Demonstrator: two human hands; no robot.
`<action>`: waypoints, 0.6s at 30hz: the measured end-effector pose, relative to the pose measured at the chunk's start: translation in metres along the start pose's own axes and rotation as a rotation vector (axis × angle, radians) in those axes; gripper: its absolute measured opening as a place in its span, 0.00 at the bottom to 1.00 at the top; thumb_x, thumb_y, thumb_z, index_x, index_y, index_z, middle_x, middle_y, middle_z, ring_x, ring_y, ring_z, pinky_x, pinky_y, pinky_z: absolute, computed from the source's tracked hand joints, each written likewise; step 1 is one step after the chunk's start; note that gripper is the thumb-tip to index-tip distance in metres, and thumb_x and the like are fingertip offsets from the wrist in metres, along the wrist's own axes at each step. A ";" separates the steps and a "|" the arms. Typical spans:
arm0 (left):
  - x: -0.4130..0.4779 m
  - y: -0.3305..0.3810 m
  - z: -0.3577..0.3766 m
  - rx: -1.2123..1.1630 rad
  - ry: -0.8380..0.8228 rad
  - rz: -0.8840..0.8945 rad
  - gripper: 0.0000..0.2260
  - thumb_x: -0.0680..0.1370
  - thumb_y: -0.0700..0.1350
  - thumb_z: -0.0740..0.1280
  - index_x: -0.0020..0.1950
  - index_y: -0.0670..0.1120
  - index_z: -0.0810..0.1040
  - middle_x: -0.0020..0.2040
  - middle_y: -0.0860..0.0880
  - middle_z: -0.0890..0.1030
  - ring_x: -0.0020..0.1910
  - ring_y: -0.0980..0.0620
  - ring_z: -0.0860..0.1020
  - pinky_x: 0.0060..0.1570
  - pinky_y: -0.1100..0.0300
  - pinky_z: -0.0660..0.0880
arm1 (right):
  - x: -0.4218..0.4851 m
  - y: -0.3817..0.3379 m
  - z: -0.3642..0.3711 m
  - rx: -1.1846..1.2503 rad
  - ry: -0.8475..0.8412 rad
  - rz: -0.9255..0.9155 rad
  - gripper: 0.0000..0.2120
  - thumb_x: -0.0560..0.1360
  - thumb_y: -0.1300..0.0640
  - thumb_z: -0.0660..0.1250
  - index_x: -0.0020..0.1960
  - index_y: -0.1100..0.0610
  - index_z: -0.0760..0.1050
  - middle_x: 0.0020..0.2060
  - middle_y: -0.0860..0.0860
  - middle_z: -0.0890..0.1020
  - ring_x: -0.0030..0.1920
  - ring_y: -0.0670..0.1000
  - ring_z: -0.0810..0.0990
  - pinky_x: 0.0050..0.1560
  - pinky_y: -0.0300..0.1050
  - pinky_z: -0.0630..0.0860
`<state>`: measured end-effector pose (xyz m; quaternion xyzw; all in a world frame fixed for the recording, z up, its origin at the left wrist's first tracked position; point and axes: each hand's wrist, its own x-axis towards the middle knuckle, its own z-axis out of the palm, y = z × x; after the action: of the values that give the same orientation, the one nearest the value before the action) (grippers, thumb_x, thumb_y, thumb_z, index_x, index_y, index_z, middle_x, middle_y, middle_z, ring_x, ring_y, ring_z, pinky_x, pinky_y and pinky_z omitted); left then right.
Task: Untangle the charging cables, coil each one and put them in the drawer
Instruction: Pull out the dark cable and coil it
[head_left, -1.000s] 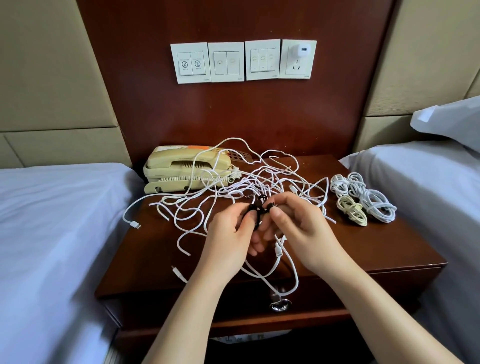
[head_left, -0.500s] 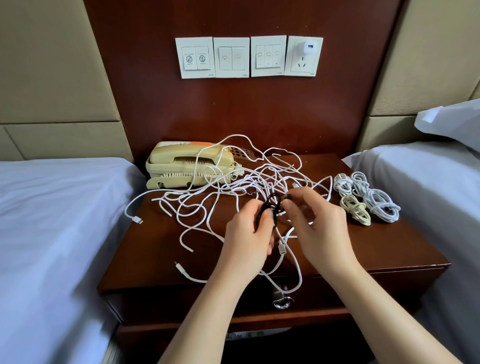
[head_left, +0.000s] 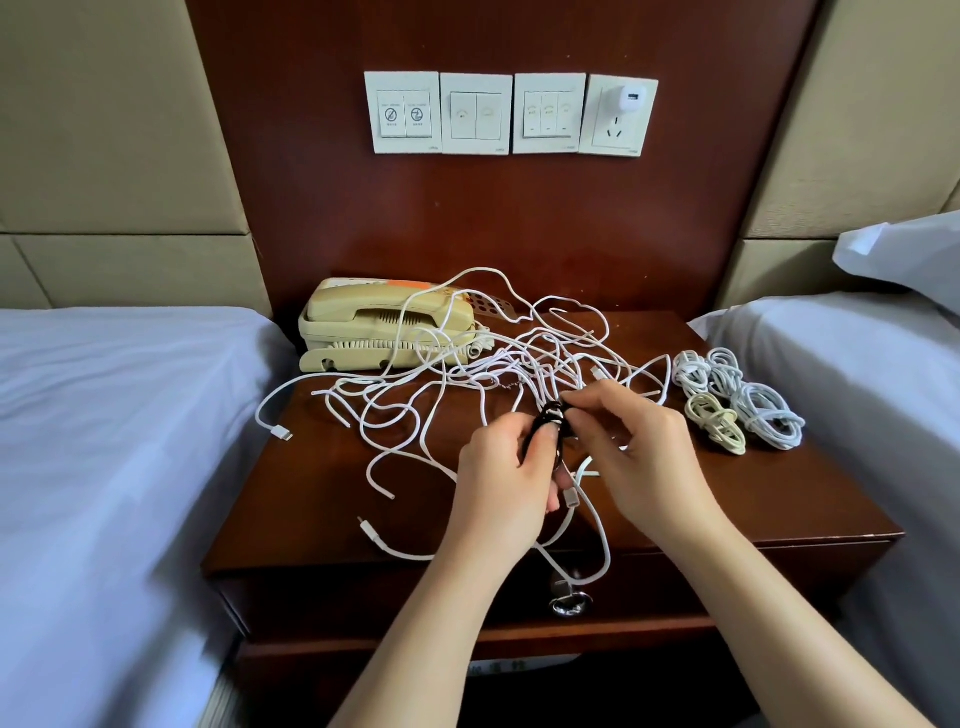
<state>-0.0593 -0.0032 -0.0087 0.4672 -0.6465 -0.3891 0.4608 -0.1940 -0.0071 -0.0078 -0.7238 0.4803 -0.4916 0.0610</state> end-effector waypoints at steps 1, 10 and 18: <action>0.000 0.000 -0.001 0.005 0.002 0.005 0.12 0.81 0.43 0.59 0.38 0.43 0.75 0.27 0.50 0.77 0.22 0.58 0.71 0.28 0.66 0.70 | 0.000 0.000 -0.001 0.006 -0.033 0.011 0.07 0.75 0.66 0.67 0.49 0.57 0.80 0.36 0.39 0.79 0.41 0.40 0.79 0.40 0.29 0.72; 0.002 -0.001 -0.009 -0.072 -0.054 -0.073 0.12 0.81 0.42 0.58 0.43 0.39 0.77 0.25 0.51 0.75 0.21 0.57 0.68 0.26 0.64 0.67 | 0.002 -0.005 -0.009 -0.005 -0.235 0.001 0.09 0.75 0.66 0.66 0.49 0.54 0.80 0.37 0.44 0.81 0.40 0.43 0.80 0.42 0.33 0.74; 0.000 0.000 -0.021 -0.352 -0.197 -0.340 0.12 0.82 0.42 0.56 0.43 0.39 0.73 0.25 0.52 0.66 0.21 0.58 0.59 0.23 0.66 0.57 | -0.004 -0.007 -0.006 -0.164 -0.342 -0.147 0.06 0.75 0.59 0.63 0.49 0.56 0.78 0.38 0.45 0.79 0.40 0.45 0.76 0.40 0.36 0.71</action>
<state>-0.0388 -0.0051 -0.0032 0.4417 -0.5228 -0.6110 0.3978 -0.1943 0.0019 -0.0028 -0.8326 0.4472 -0.3237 0.0462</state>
